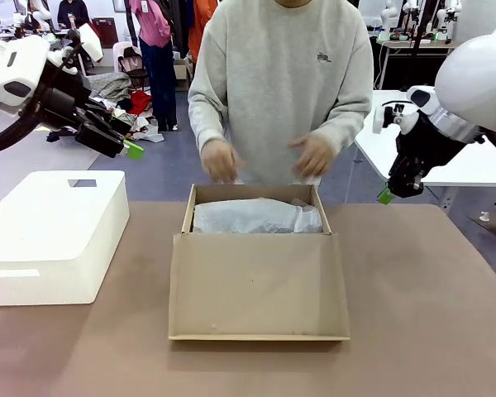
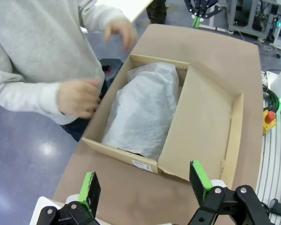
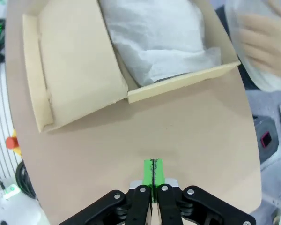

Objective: Pack the shoes into the box.
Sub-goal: Close the Shoes Box.

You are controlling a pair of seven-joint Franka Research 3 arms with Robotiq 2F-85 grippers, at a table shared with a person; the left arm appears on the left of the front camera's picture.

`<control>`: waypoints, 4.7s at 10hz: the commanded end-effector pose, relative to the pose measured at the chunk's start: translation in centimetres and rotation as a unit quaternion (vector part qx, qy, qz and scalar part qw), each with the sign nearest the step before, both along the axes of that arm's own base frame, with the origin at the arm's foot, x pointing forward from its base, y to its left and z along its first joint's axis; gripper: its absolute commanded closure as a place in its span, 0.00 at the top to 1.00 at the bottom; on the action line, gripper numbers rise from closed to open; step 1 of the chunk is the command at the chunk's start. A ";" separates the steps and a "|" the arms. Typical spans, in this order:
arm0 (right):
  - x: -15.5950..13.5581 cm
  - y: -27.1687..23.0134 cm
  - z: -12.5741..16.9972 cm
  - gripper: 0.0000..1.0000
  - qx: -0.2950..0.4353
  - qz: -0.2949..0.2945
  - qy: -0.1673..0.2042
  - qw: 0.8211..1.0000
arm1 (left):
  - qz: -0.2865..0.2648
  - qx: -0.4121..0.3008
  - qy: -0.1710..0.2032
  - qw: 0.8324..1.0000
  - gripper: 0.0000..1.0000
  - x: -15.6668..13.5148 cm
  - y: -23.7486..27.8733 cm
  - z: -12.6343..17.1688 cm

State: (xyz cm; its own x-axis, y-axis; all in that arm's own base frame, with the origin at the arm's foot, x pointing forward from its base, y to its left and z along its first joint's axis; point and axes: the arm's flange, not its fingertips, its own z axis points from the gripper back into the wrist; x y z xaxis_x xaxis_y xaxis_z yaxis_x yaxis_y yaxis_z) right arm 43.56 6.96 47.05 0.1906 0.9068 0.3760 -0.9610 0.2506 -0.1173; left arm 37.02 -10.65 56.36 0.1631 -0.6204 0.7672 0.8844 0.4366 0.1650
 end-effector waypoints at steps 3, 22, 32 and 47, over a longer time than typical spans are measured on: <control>2.0 -2.8 -3.5 0.00 0.062 0.160 -0.013 0.985 | -0.010 -0.006 -0.004 1.000 1.00 0.2 0.0 -0.1; 3.1 -1.0 -12.7 0.00 0.140 0.195 0.015 0.971 | -0.010 -0.006 -0.004 1.000 1.00 0.2 0.0 -0.1; 2.8 2.0 -17.0 0.00 0.172 0.233 0.054 0.956 | -0.010 -0.006 -0.004 1.000 1.00 0.2 0.0 -0.1; 1.6 3.1 -17.6 0.00 0.249 0.315 0.098 0.910 | -0.010 -0.006 -0.004 1.000 1.00 0.2 0.0 -0.1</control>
State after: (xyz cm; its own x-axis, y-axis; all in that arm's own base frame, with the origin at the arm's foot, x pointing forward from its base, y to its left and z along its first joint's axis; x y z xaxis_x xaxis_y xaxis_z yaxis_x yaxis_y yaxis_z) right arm 44.46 10.56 29.15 -0.1755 0.6217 0.7634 -0.9355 -0.3468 0.0673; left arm 37.02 -10.65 56.36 0.1632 -0.6206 0.7670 0.8845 0.4365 0.1650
